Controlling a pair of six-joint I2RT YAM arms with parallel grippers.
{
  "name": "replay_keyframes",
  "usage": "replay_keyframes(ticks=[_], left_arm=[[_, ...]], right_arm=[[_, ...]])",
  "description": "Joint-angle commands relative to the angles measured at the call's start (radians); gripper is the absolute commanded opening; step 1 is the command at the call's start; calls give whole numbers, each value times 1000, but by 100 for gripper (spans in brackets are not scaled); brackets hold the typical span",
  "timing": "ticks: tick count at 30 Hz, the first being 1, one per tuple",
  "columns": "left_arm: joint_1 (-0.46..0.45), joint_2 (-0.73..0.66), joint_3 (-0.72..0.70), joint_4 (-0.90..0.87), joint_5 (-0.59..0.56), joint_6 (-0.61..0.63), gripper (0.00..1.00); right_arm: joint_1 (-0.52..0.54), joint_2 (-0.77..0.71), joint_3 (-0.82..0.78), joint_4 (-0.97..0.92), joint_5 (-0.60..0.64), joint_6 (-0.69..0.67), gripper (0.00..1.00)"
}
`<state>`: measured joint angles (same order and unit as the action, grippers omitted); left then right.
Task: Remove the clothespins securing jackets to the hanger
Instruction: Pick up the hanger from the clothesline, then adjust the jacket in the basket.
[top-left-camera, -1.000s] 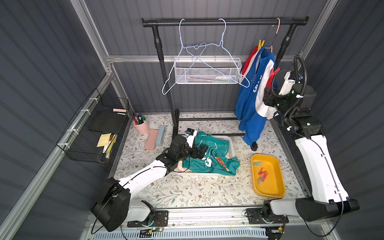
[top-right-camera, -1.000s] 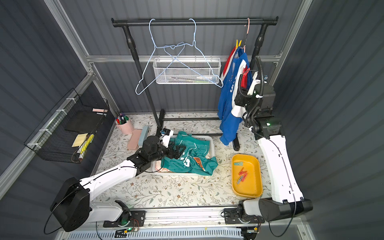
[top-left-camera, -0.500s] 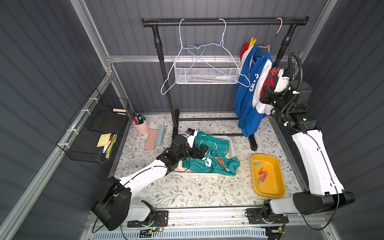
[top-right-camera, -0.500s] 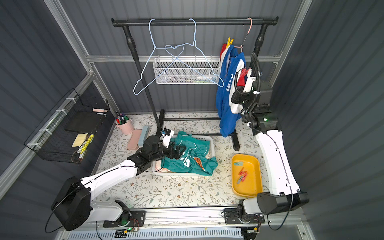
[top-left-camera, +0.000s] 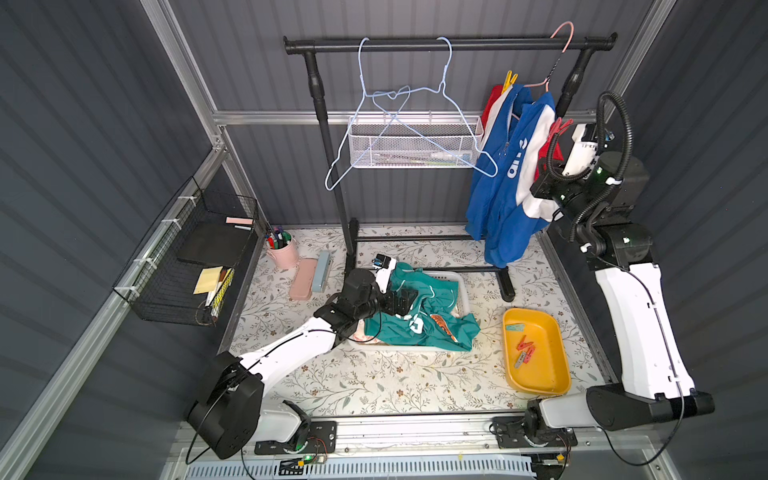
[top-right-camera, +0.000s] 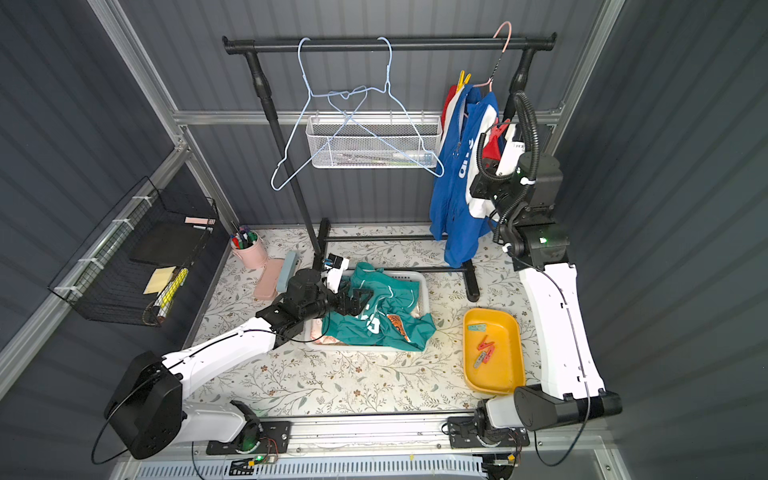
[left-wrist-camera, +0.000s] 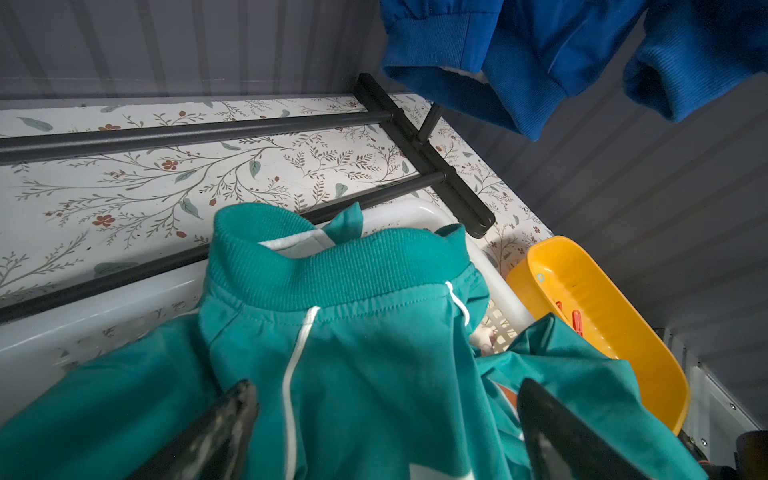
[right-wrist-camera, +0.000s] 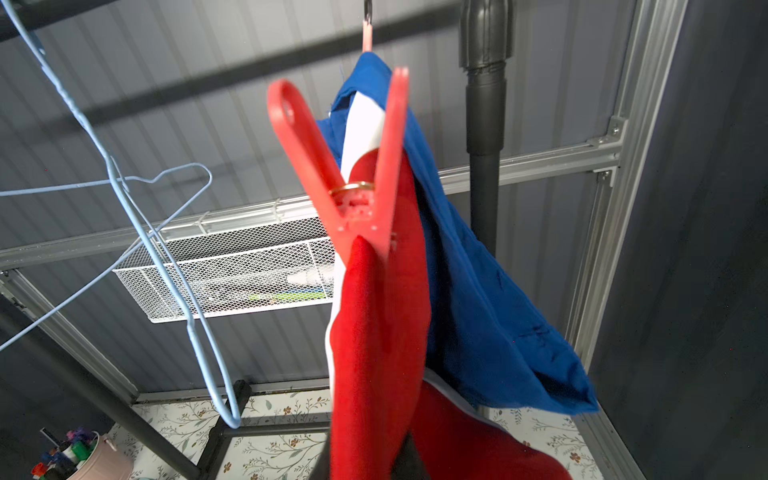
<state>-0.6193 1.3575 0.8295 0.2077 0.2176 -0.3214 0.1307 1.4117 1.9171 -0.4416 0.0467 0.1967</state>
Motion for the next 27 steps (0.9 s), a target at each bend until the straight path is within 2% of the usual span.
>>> replay_keyframes(ticks=[1, 10, 16, 27], left_arm=[[-2, 1, 3, 13, 9, -9, 99], [-2, -6, -3, 22, 1, -16, 99], [-2, -24, -8, 30, 1, -25, 99], [-2, -62, 45, -17, -4, 24, 99]], right_arm=[[-3, -62, 34, 177, 28, -38, 0], [-2, -159, -27, 232, 26, -57, 0], [-2, -191, -13, 133, 49, -21, 0], [-2, -444, -153, -68, 25, 82, 0]])
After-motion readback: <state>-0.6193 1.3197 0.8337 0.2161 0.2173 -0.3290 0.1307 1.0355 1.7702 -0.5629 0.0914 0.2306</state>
